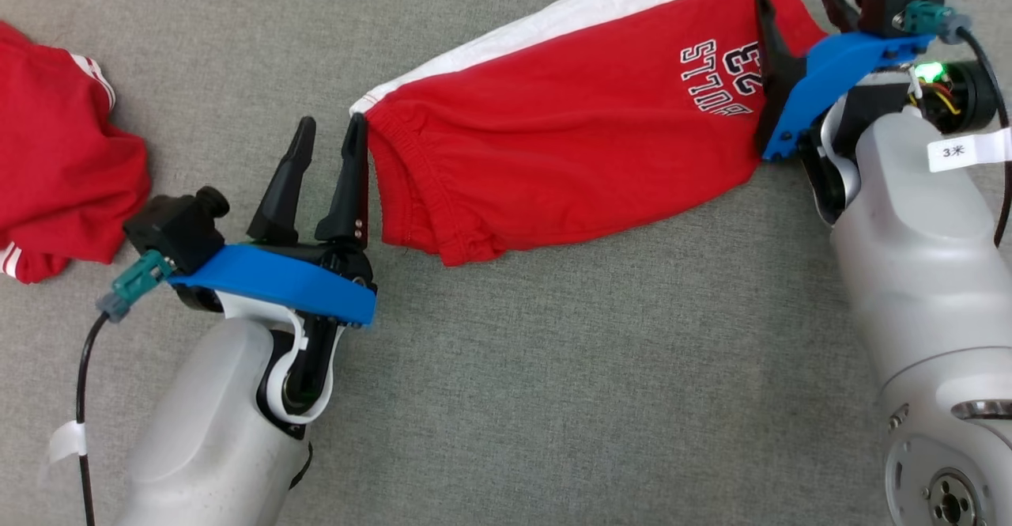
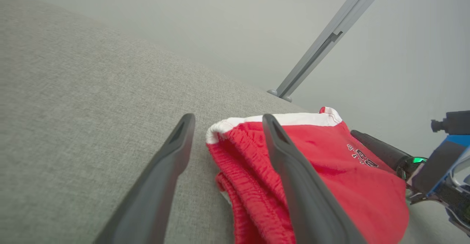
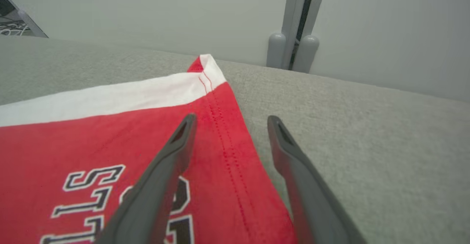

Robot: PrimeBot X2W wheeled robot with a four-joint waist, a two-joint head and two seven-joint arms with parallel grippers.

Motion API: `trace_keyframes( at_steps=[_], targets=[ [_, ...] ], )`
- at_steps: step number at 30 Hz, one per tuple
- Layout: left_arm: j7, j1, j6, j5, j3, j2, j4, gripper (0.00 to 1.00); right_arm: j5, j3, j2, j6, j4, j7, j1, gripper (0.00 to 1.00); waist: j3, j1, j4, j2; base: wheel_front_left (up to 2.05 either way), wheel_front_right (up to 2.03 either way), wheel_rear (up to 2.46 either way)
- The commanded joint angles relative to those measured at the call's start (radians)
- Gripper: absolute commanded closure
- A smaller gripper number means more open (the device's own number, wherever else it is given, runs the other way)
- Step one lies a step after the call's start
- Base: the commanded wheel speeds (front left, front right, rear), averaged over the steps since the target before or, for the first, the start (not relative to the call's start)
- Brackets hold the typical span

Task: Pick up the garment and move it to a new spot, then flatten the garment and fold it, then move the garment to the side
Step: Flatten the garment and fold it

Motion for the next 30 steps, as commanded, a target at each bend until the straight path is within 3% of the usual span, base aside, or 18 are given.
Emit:
trace_keyframes(
  at_steps=[1, 9, 10, 11, 21, 30],
  targets=[
    [-0.002, 0.011, 0.001, 0.012, 0.002, -0.003, 0.001, 0.00, -0.026, -0.010, -0.004, 0.001, -0.007, 0.018, 0.020, 0.00, -0.007, 0.0001, -0.005, 0.0001, 0.00, 0.00, 0.00],
    [-0.002, 0.039, 0.001, 0.027, 0.016, -0.010, 0.009, 0.00, -0.075, -0.077, -0.004, 0.001, 0.057, 0.237, 0.094, 0.00, -0.027, 0.0001, -0.002, 0.0001, 0.00, 0.00, 0.00],
    [-0.002, 0.040, 0.001, 0.030, 0.017, -0.011, 0.010, 0.00, -0.061, -0.081, -0.004, 0.001, 0.074, 0.255, 0.098, 0.89, -0.029, 0.0001, -0.001, 0.0001, 0.00, 0.00, 0.00],
    [-0.002, 0.041, 0.001, 0.031, 0.017, -0.011, 0.011, 0.00, -0.042, -0.085, -0.002, 0.001, 0.089, 0.263, 0.099, 1.00, -0.031, 0.0001, 0.000, 0.0001, 0.00, 0.00, 0.00],
    [-0.002, 0.082, 0.001, 0.062, 0.037, -0.014, 0.034, 0.00, 0.122, -0.043, -0.004, 0.000, 0.129, 0.104, 0.109, 1.00, -0.100, 0.0001, -0.027, 0.0001, 0.00, 0.00, 0.00],
    [-0.002, 0.188, 0.001, 0.132, 0.060, -0.023, 0.062, 0.00, 0.368, 0.020, -0.005, 0.000, 0.138, -0.043, 0.243, 1.00, -0.243, 0.0001, -0.103, 0.0001, 0.00, 0.00, 0.00]
  ],
)
